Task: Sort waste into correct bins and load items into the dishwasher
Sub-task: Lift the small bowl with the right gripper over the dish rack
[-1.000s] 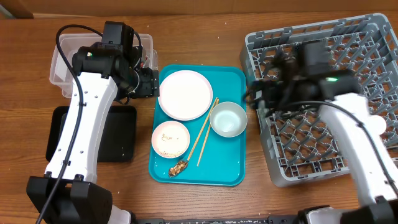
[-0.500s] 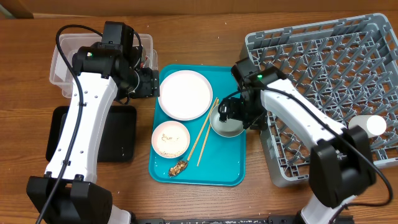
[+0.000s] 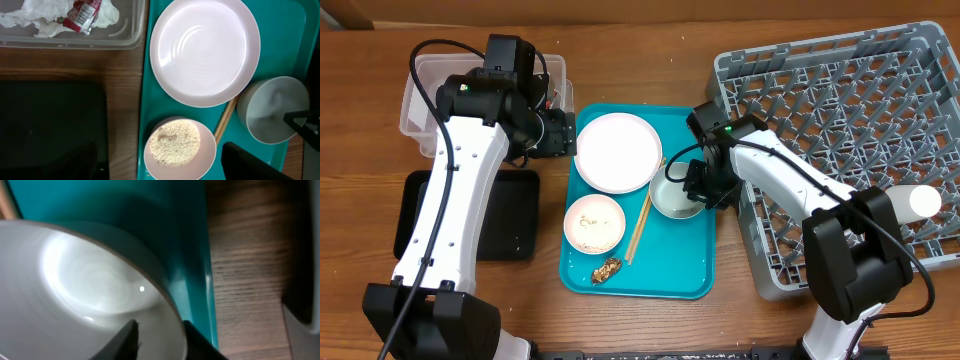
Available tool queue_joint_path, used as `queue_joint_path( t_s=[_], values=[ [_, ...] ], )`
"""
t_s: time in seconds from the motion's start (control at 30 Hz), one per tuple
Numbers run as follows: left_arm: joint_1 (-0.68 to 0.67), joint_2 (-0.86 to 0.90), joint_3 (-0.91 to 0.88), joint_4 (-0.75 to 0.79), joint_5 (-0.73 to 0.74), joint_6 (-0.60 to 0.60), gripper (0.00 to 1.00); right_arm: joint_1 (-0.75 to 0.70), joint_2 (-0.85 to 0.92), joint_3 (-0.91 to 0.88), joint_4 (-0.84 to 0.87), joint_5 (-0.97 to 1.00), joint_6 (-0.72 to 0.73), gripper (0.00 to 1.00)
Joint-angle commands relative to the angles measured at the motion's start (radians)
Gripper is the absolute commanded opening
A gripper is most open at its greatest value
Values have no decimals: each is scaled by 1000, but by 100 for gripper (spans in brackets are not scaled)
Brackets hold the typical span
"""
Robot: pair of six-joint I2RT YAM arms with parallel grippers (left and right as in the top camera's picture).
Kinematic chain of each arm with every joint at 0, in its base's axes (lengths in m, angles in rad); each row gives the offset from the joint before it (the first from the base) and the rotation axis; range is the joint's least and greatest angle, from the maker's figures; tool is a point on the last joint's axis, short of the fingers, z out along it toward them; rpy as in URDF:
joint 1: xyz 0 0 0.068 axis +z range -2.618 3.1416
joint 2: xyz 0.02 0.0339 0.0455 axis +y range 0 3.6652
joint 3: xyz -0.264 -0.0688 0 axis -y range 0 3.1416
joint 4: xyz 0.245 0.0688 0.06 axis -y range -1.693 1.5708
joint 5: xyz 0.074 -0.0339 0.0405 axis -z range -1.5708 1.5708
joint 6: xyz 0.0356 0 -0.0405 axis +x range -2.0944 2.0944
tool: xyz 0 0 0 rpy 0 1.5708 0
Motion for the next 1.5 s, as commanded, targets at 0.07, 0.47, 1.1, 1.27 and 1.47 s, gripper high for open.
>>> queue_joint_path(
  t_s=[0.07, 0.47, 1.1, 1.27, 1.47],
  values=[
    [-3, -8, 15, 4, -10, -10, 80, -4, 5, -8, 1, 47, 19, 15],
    [-3, -8, 15, 4, -10, -10, 80, -5, -47, 1, 2, 56, -62, 4],
    [-3, -8, 15, 13, -10, -10, 82, -241, -390, 131, 179, 695, -410, 4],
    [-3, -8, 15, 17, -10, -10, 82, -366, -379, 130, 388, 868, -558, 4],
    [-3, -8, 15, 18, -10, -10, 82, -520, -333, 130, 589, 891, -760, 4]
  ],
)
